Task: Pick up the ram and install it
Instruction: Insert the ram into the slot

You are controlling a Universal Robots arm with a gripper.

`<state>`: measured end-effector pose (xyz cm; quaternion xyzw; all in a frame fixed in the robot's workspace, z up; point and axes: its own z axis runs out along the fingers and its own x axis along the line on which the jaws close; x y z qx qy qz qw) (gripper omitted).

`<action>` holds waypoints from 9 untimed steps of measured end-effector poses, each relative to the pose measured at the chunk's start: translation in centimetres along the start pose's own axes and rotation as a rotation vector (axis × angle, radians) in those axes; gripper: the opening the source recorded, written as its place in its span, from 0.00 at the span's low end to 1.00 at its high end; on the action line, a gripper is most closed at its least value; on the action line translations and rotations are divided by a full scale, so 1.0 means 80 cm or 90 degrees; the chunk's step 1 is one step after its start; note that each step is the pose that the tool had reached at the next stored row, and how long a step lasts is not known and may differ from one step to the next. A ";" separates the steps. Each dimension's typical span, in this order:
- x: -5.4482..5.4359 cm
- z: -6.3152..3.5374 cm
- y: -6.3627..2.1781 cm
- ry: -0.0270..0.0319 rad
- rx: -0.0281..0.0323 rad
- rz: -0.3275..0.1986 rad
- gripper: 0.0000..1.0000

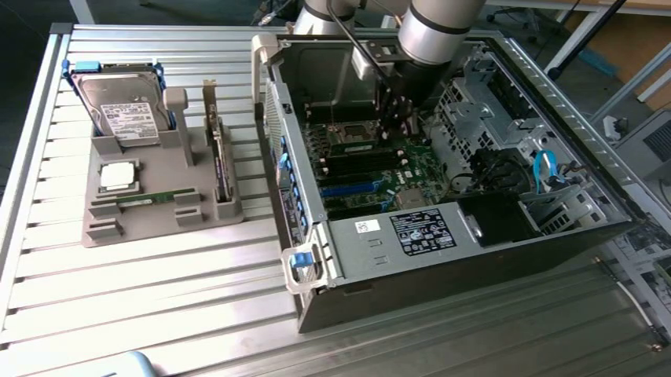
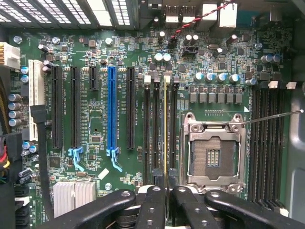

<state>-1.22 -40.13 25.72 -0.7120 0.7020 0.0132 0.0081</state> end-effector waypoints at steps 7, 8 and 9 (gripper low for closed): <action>0.009 0.000 0.000 0.0001 0.0000 0.000 0.12; 0.010 0.000 0.000 0.0000 0.0000 0.000 0.12; 0.010 0.000 0.000 0.0000 0.0000 0.000 0.12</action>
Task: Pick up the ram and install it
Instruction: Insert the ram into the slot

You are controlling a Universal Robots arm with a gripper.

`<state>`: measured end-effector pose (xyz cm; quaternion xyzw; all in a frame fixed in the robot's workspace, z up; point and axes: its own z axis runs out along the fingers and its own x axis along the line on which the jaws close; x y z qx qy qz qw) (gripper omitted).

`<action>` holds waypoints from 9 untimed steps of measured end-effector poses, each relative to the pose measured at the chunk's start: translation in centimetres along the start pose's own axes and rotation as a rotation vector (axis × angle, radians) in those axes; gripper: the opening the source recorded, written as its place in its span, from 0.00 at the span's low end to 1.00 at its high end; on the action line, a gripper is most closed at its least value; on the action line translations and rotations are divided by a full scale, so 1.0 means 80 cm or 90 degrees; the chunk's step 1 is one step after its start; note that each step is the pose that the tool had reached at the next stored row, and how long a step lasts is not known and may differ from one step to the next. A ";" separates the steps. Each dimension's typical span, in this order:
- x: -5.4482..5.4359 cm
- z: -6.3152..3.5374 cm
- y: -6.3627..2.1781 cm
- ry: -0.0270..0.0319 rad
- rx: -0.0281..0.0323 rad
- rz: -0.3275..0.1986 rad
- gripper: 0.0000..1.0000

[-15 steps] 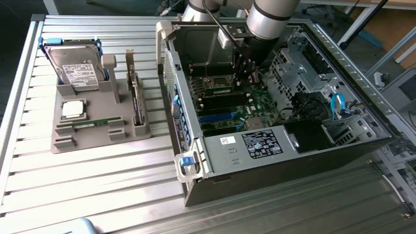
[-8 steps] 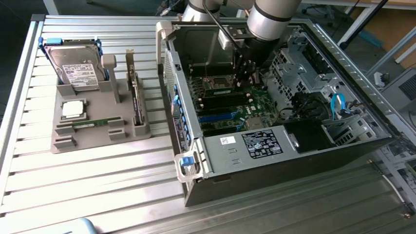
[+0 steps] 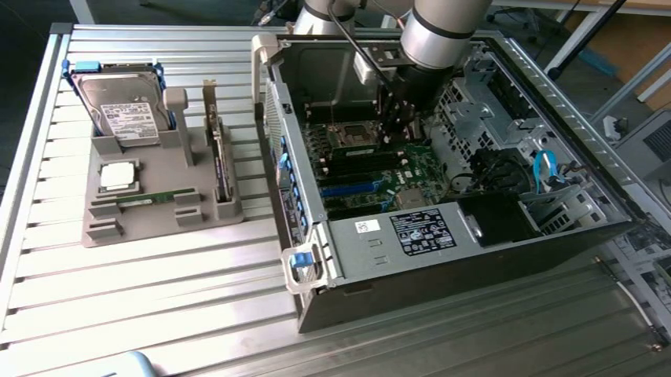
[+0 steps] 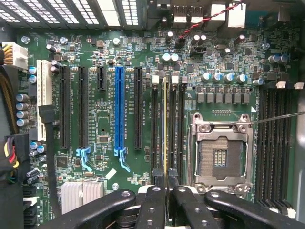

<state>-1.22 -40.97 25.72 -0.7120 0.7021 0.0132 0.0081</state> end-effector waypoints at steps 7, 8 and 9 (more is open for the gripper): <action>0.003 0.000 0.000 0.0000 0.0000 0.000 0.12; 0.003 0.000 0.000 0.0000 0.0000 0.000 0.12; 0.003 0.000 0.000 0.0000 0.0000 0.000 0.12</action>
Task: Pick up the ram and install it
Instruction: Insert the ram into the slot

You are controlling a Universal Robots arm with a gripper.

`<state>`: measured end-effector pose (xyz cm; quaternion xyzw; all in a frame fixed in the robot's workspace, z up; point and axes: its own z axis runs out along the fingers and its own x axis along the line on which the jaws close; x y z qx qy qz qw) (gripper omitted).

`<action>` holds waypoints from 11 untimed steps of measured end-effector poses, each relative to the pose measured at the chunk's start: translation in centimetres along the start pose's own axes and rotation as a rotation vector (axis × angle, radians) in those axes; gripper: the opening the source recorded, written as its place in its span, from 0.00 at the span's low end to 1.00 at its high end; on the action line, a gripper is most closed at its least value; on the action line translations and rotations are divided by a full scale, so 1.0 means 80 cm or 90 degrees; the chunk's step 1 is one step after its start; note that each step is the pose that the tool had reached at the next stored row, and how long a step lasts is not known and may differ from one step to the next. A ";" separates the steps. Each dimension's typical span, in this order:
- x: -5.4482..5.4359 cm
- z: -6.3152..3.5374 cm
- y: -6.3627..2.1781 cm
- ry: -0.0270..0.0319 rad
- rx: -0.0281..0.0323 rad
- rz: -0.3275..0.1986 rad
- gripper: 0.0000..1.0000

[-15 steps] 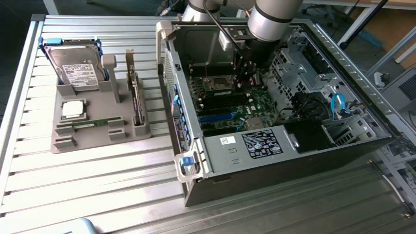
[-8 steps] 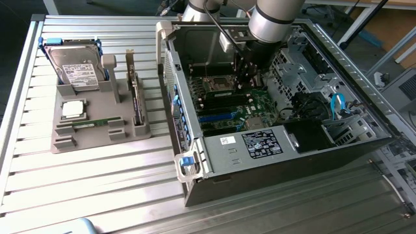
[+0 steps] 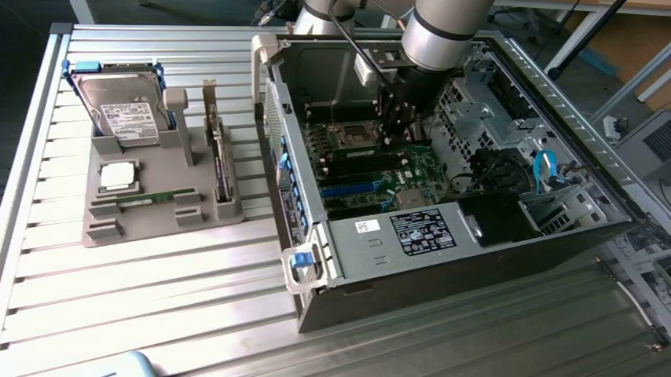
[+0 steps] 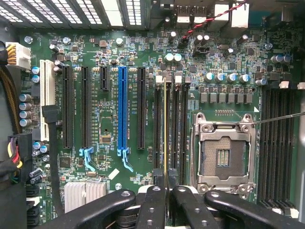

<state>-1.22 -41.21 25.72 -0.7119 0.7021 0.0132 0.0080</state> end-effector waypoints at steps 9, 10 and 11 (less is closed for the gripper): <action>0.000 0.006 0.000 0.0000 0.0000 0.000 0.12; 0.000 0.007 0.000 0.0000 0.0000 0.000 0.12; 0.000 0.008 0.000 0.0000 0.0000 0.000 0.12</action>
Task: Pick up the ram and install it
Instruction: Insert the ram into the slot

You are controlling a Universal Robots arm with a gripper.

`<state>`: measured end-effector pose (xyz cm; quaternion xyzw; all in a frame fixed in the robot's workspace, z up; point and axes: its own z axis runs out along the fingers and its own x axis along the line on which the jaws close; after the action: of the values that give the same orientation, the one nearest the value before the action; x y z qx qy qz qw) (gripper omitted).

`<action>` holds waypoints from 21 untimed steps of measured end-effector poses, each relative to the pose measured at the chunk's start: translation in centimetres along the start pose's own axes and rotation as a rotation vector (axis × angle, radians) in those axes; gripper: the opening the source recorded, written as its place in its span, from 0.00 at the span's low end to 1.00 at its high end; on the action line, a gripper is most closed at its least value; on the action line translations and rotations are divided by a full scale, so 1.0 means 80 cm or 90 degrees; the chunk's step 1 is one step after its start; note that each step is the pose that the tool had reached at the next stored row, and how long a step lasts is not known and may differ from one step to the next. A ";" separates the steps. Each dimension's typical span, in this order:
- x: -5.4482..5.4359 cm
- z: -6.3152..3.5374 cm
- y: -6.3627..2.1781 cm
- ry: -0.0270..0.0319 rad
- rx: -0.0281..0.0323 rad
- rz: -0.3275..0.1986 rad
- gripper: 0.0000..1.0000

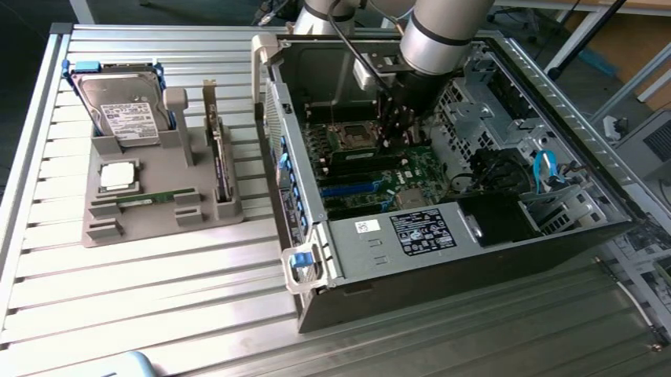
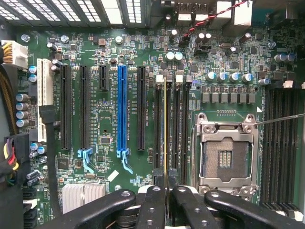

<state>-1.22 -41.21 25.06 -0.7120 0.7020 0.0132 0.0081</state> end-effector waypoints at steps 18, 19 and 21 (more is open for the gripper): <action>0.001 0.004 -0.001 0.0000 0.0003 0.009 0.12; 0.001 0.004 -0.001 -0.0001 0.0003 0.009 0.12; 0.001 0.004 -0.003 0.0000 0.0003 0.009 0.12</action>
<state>-1.01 -41.28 24.77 -0.7068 0.7073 0.0131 0.0081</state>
